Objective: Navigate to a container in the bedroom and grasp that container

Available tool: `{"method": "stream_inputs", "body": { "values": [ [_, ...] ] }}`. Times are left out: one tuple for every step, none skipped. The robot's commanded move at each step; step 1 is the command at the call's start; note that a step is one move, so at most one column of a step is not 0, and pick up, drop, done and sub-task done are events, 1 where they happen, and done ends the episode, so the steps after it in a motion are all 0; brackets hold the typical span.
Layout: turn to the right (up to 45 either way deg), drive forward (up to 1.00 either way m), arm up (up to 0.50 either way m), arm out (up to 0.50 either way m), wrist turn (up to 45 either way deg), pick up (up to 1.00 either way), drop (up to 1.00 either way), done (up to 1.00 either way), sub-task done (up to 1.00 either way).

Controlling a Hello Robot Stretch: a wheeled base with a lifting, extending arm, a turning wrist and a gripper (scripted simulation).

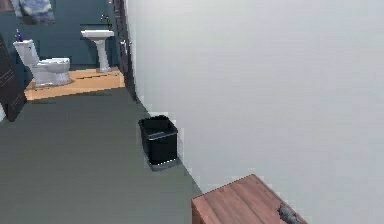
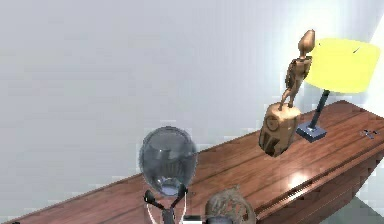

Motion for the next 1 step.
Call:
{"method": "stream_inputs", "body": {
  "values": [
    [0.0,0.0,0.0,0.0,0.0,0.0,0.0,1.0,0.0]
  ]
}}
